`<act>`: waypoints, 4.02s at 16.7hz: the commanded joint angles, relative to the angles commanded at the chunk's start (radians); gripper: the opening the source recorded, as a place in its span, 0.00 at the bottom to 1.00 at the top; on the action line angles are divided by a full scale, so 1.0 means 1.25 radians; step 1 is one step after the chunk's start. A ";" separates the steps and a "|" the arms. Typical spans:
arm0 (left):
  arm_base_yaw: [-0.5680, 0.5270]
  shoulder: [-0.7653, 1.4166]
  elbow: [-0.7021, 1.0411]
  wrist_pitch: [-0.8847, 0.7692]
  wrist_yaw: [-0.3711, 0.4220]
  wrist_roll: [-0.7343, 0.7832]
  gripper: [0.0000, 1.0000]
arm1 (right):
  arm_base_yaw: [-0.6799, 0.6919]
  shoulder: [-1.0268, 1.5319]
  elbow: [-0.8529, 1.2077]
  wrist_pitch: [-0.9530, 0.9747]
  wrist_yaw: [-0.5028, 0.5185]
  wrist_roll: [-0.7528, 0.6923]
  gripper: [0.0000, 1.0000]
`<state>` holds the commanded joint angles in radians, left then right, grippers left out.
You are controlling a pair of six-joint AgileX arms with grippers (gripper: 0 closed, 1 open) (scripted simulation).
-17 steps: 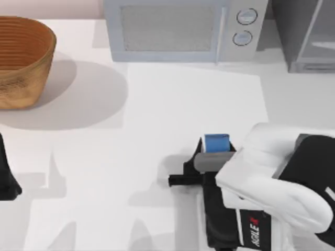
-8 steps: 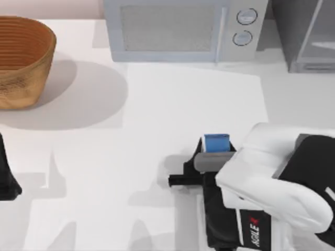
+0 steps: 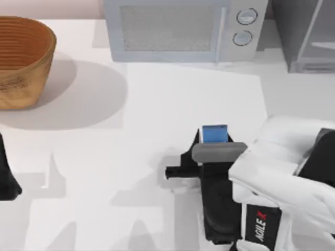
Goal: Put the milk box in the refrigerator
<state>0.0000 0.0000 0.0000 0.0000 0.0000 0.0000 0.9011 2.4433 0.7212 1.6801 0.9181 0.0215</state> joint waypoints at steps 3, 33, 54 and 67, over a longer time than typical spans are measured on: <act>0.000 0.000 0.000 0.000 0.000 0.000 1.00 | 0.001 -0.080 -0.007 -0.067 0.000 0.001 0.00; 0.000 0.000 0.000 0.000 0.000 0.000 1.00 | -0.187 -0.674 -0.185 -0.640 -0.106 0.002 0.00; 0.000 0.000 0.000 0.000 0.000 0.000 1.00 | -0.707 -1.805 -0.573 -1.324 -0.640 -0.012 0.00; 0.000 0.000 0.000 0.000 0.000 0.000 1.00 | -0.729 -1.938 -0.555 -1.322 -0.731 -0.019 0.00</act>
<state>0.0000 0.0000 0.0000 0.0000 0.0000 0.0000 -0.0102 0.0207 0.0274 0.0278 0.0040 -0.0023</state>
